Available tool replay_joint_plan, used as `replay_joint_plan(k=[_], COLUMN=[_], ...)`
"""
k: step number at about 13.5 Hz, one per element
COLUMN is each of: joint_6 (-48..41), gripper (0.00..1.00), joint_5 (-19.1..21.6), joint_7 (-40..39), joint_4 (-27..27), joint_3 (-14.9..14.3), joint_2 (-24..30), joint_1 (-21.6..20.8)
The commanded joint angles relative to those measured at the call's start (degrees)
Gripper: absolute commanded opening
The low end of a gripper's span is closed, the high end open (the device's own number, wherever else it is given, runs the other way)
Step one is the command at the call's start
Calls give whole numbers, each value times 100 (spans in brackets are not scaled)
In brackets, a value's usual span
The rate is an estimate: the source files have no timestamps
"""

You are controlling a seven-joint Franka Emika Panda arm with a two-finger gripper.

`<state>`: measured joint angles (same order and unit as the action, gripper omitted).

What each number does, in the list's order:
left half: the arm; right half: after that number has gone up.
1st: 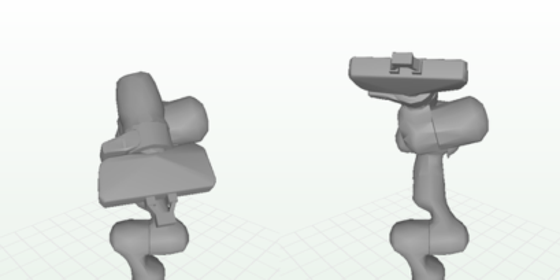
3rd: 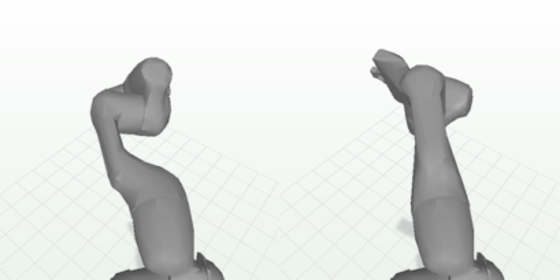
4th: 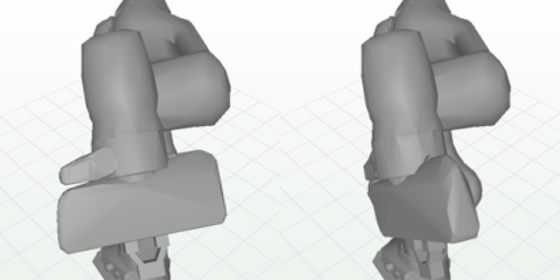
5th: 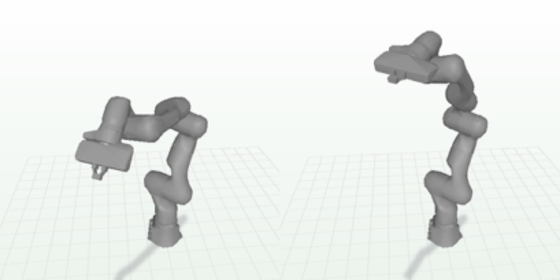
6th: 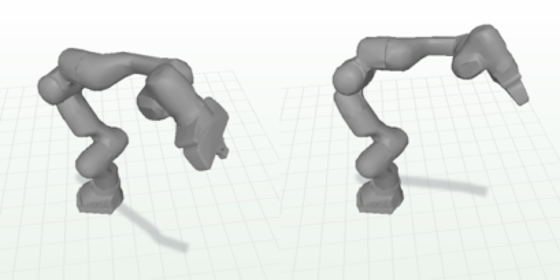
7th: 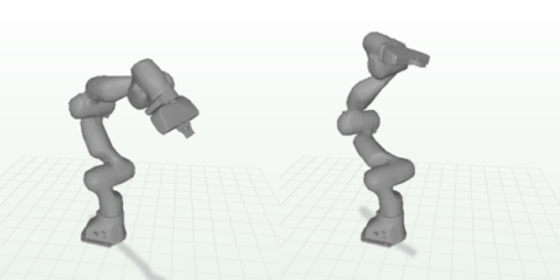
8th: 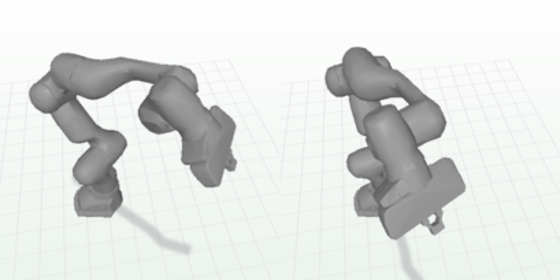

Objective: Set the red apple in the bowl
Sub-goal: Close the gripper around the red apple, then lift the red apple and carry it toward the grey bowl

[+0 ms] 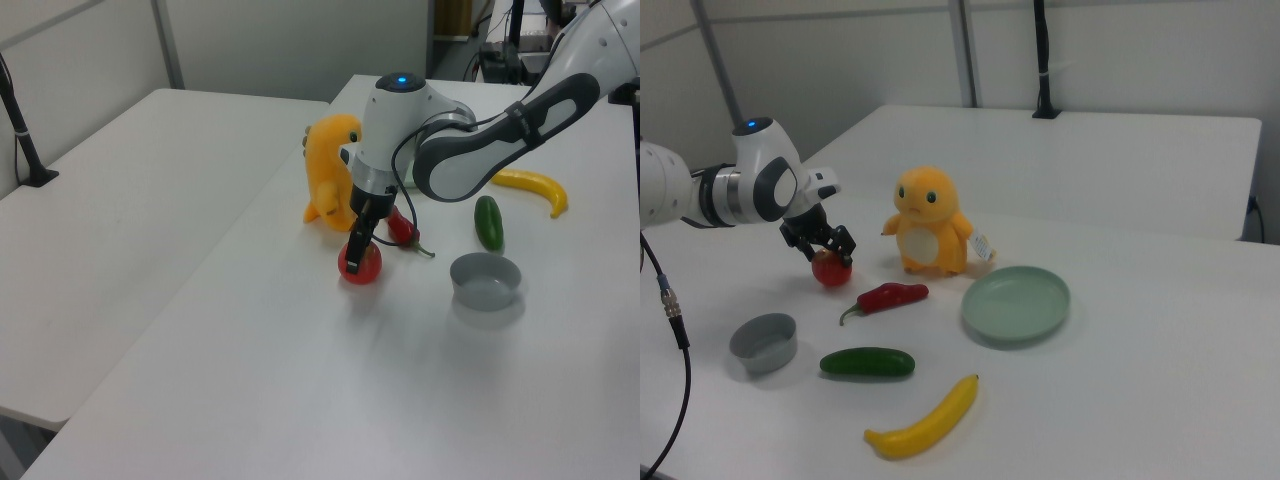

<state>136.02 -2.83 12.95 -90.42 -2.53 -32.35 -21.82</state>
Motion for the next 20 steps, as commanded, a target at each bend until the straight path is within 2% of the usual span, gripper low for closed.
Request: replay_joint_plan(k=[1,2,4,7,16,20], joint_6=[74,65,21,-364,-2254,-2694], gripper=[62,53,50,50,50,50], joint_5=[-95,-95,-95,-95,-95,-113], joint_7=[383,384,384,384,358,357], joint_4=[7,7,7,16,16,-106], joint_3=[-45,-45,-54,-45,-107,-107], joint_2=[10,27,71,334,1907,2303], joint_1=[-51,-51,-42,-25,90,99])
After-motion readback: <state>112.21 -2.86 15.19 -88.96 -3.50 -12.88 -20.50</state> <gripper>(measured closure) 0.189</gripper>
